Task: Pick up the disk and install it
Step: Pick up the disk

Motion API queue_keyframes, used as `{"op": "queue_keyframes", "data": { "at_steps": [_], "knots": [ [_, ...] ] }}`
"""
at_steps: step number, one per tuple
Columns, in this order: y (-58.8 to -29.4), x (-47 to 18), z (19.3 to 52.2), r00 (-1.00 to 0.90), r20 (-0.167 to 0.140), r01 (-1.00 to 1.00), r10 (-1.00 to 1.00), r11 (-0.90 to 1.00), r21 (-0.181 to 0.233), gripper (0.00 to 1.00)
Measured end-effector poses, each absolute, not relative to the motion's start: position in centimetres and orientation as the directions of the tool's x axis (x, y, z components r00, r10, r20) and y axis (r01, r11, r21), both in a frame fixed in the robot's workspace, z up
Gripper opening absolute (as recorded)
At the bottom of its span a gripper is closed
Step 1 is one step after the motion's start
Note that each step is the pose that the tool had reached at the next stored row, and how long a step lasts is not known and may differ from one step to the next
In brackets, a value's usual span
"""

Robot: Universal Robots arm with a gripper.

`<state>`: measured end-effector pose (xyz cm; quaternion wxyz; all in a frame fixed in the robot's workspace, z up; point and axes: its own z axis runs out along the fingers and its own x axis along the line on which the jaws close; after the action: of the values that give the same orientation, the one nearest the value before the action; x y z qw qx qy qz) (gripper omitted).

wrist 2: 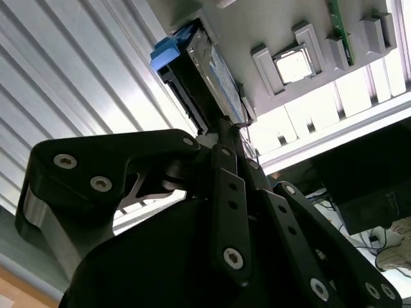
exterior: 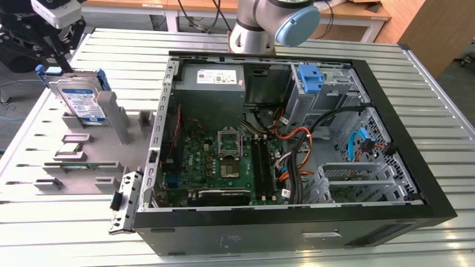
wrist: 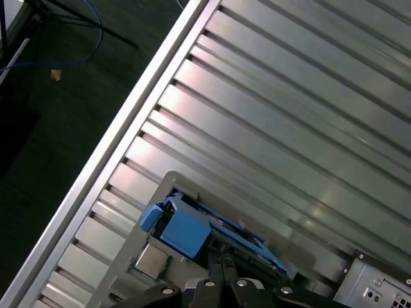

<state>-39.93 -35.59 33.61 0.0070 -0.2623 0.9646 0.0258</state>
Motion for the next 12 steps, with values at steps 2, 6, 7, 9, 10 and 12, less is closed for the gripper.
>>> {"op": "queue_keyframes", "data": {
  "at_steps": [2, 6, 7, 9, 10, 12],
  "knots": [
    [-35.58, -39.93, 33.61, -0.851, -0.027, -0.525, -0.525, 0.85, 0.046, 0.11],
    [-35.59, -39.93, 33.61, -0.827, -0.027, -0.562, -0.562, 0.826, 0.046, 0.11],
    [-35.59, -39.93, 33.62, -0.82, -0.027, -0.572, -0.571, 0.819, 0.046, 0.11],
    [-35.58, -39.93, 33.62, -0.808, -0.027, -0.589, -0.589, 0.806, 0.046, 0.11],
    [-35.58, -39.93, 33.62, -0.801, -0.027, -0.598, -0.598, 0.8, 0.046, 0.11],
    [-35.58, -39.93, 33.61, -0.79, -0.027, -0.613, -0.613, 0.788, 0.047, 0.11]
  ]
}}
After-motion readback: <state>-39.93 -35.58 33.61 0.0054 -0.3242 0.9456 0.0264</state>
